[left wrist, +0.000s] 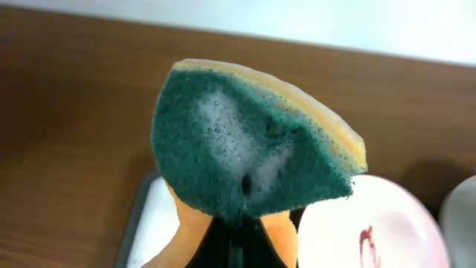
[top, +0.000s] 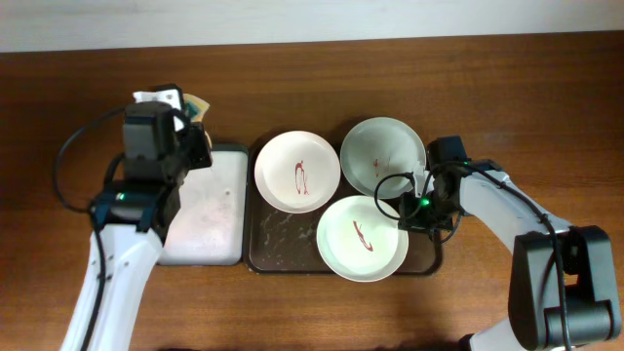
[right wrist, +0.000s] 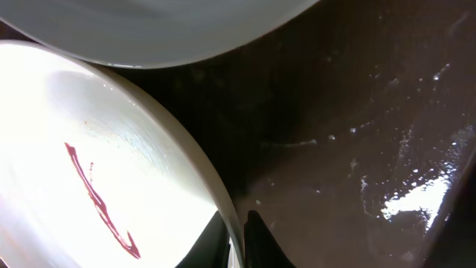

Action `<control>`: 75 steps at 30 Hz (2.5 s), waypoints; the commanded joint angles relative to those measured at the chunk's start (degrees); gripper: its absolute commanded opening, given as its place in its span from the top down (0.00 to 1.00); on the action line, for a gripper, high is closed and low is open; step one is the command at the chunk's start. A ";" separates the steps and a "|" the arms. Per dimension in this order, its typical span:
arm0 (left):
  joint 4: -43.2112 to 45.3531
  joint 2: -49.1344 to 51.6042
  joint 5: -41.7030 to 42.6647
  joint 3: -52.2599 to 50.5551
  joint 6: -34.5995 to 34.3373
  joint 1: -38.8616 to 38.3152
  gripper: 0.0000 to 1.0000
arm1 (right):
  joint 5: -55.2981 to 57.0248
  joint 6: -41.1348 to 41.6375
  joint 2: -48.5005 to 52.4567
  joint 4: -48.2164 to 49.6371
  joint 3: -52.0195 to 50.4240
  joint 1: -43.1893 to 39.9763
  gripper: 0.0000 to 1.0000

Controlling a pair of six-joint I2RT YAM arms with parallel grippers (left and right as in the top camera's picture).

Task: Clean dirty plates on tray and stack at the side
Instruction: 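Lift the sponge with the left gripper and move it over the white plate, then scrub the white plate with the sponge while the right gripper holds its rim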

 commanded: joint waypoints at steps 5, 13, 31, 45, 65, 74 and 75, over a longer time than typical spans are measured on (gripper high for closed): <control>-0.09 -4.96 -0.87 1.11 -0.52 0.20 1.00 | -0.26 0.26 0.52 0.24 0.42 0.46 0.90; -6.54 -3.32 -0.83 1.07 -0.57 0.20 1.00 | -0.33 0.50 0.52 -0.02 0.42 0.46 0.96; -18.95 16.13 25.11 1.05 -5.95 -4.85 1.00 | 0.13 2.23 0.52 -1.31 0.42 4.59 0.96; 8.94 34.45 22.56 1.05 -21.59 -35.21 1.00 | 0.15 2.21 0.52 -1.14 0.42 4.59 0.96; 1.11 37.73 8.59 1.49 -21.55 -33.05 1.00 | 0.15 2.21 0.52 -1.11 0.42 4.59 0.96; -2.64 26.80 14.27 1.49 -21.27 -32.81 1.00 | 0.15 2.21 0.52 -1.22 0.42 4.59 0.96; -2.56 26.91 13.94 1.40 -22.97 -33.55 1.00 | 0.15 2.21 0.52 -1.25 0.42 4.59 0.96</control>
